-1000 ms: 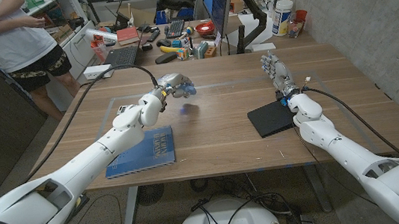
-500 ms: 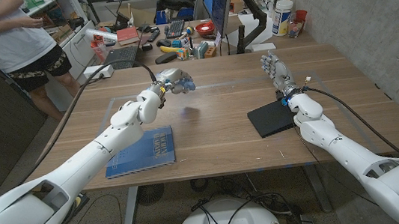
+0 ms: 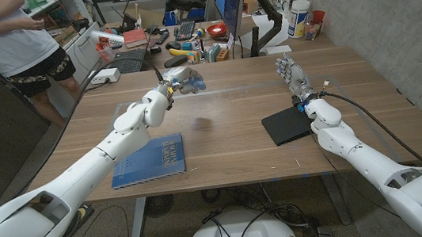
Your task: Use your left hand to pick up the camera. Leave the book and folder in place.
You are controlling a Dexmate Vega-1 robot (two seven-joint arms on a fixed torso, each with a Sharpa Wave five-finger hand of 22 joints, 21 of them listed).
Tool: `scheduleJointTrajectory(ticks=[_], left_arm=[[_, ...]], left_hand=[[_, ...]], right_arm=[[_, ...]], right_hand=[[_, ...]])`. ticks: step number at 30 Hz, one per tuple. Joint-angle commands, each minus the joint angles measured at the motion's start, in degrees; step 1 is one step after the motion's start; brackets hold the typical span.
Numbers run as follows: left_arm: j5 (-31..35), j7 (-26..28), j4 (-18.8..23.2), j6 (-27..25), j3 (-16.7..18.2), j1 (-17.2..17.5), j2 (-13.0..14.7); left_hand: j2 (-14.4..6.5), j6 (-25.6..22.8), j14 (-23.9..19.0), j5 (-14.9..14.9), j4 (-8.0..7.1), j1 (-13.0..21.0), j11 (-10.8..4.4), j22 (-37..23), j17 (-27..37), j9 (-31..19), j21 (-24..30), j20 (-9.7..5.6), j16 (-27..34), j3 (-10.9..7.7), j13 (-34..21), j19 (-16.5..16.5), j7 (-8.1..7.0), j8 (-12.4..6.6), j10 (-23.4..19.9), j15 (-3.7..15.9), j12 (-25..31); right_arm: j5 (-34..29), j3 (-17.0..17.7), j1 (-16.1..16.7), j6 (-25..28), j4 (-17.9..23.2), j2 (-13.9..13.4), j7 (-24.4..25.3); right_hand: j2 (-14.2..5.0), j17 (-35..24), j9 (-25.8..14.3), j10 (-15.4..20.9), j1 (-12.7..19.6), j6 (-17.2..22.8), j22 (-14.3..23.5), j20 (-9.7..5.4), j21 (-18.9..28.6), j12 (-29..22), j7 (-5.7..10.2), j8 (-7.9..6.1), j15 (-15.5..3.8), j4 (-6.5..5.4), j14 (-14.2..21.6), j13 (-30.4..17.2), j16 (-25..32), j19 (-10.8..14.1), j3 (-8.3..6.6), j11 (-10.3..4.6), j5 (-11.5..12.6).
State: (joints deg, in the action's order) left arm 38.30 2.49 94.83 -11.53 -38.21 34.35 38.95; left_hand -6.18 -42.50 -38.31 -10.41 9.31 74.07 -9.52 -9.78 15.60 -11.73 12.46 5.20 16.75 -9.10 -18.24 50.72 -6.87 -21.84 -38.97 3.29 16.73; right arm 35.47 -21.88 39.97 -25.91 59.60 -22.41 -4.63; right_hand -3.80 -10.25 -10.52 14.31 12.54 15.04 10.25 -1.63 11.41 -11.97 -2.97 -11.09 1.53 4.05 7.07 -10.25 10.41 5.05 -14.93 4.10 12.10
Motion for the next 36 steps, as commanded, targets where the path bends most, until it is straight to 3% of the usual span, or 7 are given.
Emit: scheduleJointTrajectory(ticks=[1, 36], left_arm=[[-0.11, 0.10, 1.55, 0.15, 1.42, 0.59, 0.36], [-0.94, 2.08, 5.13, 1.16, 5.76, 2.28, 1.48]], left_hand=[[-1.80, -4.32, -1.22, -0.30, -2.23, 1.43, 0.08, -0.14, 0.36, -0.23, -0.20, -0.26, 0.06, -2.74, -0.30, 0.27, 0.58, -0.73, -0.63, 4.85, -0.08], [-1.86, -5.23, -2.00, -0.39, -2.44, 1.39, -0.07, -0.20, 0.89, -0.25, -0.68, -0.64, -0.34, -3.67, -0.88, -0.06, 0.76, -0.95, -1.46, 5.22, -0.60]], right_arm=[[-0.17, -0.16, -0.07, 0.15, 0.16, 0.03, 0.15], [-1.27, -0.79, 0.74, 0.89, 2.72, -0.04, 2.06]], right_hand=[[0.28, -0.18, -0.15, 0.20, 0.02, 0.32, 0.30, 0.26, 0.05, -0.10, 0.28, 0.04, -0.06, -0.13, 0.45, -0.33, 0.28, -0.09, 0.22, -0.08, 0.32], [0.21, -0.18, -0.15, 0.27, -0.04, 0.36, 0.30, 0.23, 0.06, -0.11, 0.34, 0.03, -0.09, -0.05, 0.56, -0.33, 0.30, -0.10, 0.34, -0.02, 0.32]])
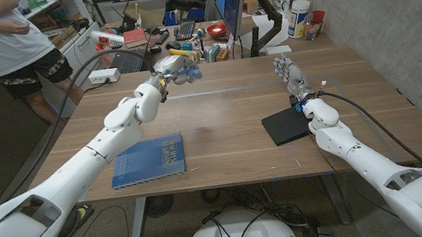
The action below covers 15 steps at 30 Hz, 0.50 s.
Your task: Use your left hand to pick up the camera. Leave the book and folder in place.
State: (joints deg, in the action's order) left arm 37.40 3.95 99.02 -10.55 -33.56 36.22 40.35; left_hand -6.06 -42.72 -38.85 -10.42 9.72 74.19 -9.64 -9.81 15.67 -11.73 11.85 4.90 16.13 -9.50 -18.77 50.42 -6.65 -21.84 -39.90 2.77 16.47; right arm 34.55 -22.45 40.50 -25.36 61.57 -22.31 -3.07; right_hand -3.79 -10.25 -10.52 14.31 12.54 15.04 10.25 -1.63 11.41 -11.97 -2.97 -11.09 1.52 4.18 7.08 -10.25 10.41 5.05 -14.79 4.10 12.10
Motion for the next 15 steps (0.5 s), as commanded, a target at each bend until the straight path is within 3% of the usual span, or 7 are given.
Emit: scheduleJointTrajectory(ticks=[1, 15], left_arm=[[-0.12, 0.57, 0.95, 0.21, 1.16, 0.38, 0.04], [0.31, 0.42, 0.74, -0.09, 0.92, -0.02, -0.73]], left_hand=[[-1.99, -4.93, -1.45, -0.38, -2.85, 1.26, 0.02, -0.17, 0.84, -0.25, -0.08, -0.28, 0.25, -3.30, -0.37, 0.23, 0.59, -0.91, -0.50, 5.68, -0.38], [-1.92, -5.08, -1.59, -0.40, -2.91, 1.19, 0.04, -0.18, 1.01, -0.25, -0.20, -0.37, 0.05, -3.57, -0.56, 0.07, 0.58, -0.92, -0.58, 5.70, -0.63]], right_arm=[[-0.38, -0.23, 0.19, 0.31, 0.74, -0.13, 0.50], [-0.07, -0.10, -0.29, -0.05, -0.25, 0.09, -0.07]], right_hand=[[0.21, -0.18, -0.15, 0.26, -0.04, 0.36, 0.30, 0.23, 0.06, -0.11, 0.34, 0.03, -0.06, -0.19, 0.54, -0.33, 0.30, -0.11, 0.20, 0.02, 0.32], [0.17, -0.18, -0.15, 0.23, -0.06, 0.36, 0.30, 0.25, 0.06, -0.09, 0.38, 0.03, -0.05, -0.15, 0.49, -0.33, 0.27, -0.11, 0.24, -0.12, 0.32]])
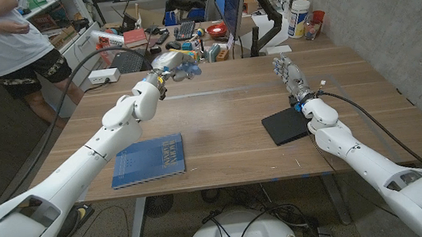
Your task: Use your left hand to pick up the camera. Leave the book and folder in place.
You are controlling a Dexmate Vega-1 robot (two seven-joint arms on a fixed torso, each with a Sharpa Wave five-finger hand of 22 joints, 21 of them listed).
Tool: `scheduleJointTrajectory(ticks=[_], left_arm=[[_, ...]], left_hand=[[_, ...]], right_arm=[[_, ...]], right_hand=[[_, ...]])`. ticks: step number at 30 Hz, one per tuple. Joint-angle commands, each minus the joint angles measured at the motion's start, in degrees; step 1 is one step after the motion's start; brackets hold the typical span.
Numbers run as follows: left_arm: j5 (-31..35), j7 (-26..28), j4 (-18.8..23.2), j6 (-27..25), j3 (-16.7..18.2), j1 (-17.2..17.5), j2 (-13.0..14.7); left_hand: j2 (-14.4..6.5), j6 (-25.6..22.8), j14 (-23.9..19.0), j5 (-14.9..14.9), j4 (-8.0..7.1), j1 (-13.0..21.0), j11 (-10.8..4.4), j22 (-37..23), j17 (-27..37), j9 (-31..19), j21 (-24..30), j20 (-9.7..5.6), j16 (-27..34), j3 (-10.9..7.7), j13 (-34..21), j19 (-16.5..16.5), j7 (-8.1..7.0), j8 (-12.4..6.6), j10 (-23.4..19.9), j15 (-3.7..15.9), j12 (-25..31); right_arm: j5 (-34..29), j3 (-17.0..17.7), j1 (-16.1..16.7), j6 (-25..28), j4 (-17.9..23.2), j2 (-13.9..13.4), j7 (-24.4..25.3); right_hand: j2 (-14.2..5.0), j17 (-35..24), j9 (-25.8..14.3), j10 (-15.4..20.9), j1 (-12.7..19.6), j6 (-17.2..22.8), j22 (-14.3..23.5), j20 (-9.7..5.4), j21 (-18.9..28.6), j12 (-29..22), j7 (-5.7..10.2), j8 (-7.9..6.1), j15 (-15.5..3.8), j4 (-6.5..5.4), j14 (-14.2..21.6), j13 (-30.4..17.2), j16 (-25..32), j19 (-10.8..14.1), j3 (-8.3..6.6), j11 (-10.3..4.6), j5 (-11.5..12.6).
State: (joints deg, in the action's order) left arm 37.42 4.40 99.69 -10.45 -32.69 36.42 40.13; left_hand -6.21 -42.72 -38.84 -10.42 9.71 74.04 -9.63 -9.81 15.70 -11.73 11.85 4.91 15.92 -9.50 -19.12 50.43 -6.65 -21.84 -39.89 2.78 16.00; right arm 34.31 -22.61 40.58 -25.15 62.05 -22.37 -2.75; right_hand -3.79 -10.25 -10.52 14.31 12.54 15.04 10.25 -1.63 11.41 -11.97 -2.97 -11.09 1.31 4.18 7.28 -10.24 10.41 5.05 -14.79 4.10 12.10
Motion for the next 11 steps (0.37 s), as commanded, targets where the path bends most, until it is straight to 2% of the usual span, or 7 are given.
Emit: scheduleJointTrajectory(ticks=[1, 11], left_arm=[[0.40, 0.01, 0.02, -0.22, -0.02, -0.26, -0.56], [0.38, -0.52, -0.57, -0.40, -0.53, -0.73, -1.09]], left_hand=[[-1.77, -5.14, -1.66, -0.41, -2.91, 1.33, 0.01, -0.18, 1.00, -0.25, -0.19, -0.35, 0.26, -3.61, -0.24, 0.09, 0.55, -0.94, -0.63, 5.80, -0.18], [-1.65, -5.34, -1.88, -0.43, -2.91, 1.30, -0.01, -0.18, 1.11, -0.23, -0.19, -0.49, 0.13, -3.82, -0.39, 0.16, 0.64, -0.97, -0.88, 5.82, -0.31]], right_arm=[[0.15, 0.06, -0.40, -0.27, -0.81, 0.14, -0.40], [0.40, 0.03, -0.80, -0.29, -2.13, 0.25, -1.20]], right_hand=[[0.17, -0.18, -0.15, 0.24, -0.06, 0.34, 0.30, 0.27, 0.05, -0.10, 0.37, 0.04, 0.16, -0.15, 0.28, -0.33, 0.27, -0.13, 0.24, -0.16, 0.32], [0.13, -0.18, -0.15, 0.23, -0.05, 0.34, 0.30, 0.24, 0.05, -0.09, 0.37, 0.03, 0.13, -0.12, 0.28, -0.33, 0.26, -0.13, 0.25, -0.07, 0.34]])
